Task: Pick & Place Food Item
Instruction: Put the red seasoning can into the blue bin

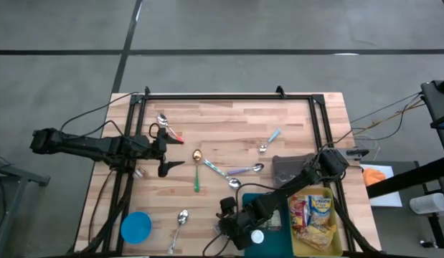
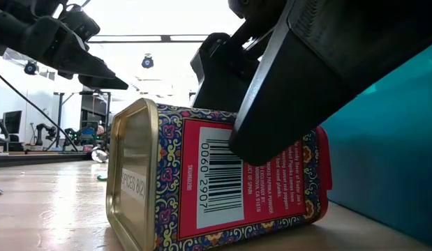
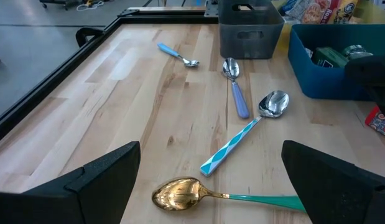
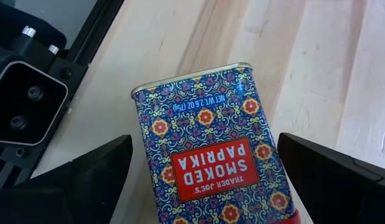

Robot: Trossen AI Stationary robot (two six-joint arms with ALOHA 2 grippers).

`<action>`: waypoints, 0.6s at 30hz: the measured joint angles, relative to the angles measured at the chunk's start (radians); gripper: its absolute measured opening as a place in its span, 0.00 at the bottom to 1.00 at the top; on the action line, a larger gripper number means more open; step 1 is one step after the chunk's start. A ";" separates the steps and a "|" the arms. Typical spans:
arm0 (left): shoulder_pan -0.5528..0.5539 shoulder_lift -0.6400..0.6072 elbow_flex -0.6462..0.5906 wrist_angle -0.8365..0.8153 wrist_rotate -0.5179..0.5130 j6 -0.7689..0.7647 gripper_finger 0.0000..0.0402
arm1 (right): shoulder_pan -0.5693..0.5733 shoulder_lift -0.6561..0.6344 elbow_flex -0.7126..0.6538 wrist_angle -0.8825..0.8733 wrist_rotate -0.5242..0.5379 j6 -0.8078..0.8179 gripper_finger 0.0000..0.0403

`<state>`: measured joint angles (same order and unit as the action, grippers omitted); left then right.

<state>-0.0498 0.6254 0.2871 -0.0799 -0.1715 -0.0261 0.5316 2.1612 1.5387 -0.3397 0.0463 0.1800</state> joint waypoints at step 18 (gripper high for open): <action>0.000 0.000 0.000 0.000 0.000 0.000 0.98 | 0.000 0.000 0.000 -0.002 -0.002 -0.007 0.99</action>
<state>-0.0498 0.6254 0.2871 -0.0799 -0.1715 -0.0265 0.5314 2.1612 1.5387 -0.3417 0.0444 0.1734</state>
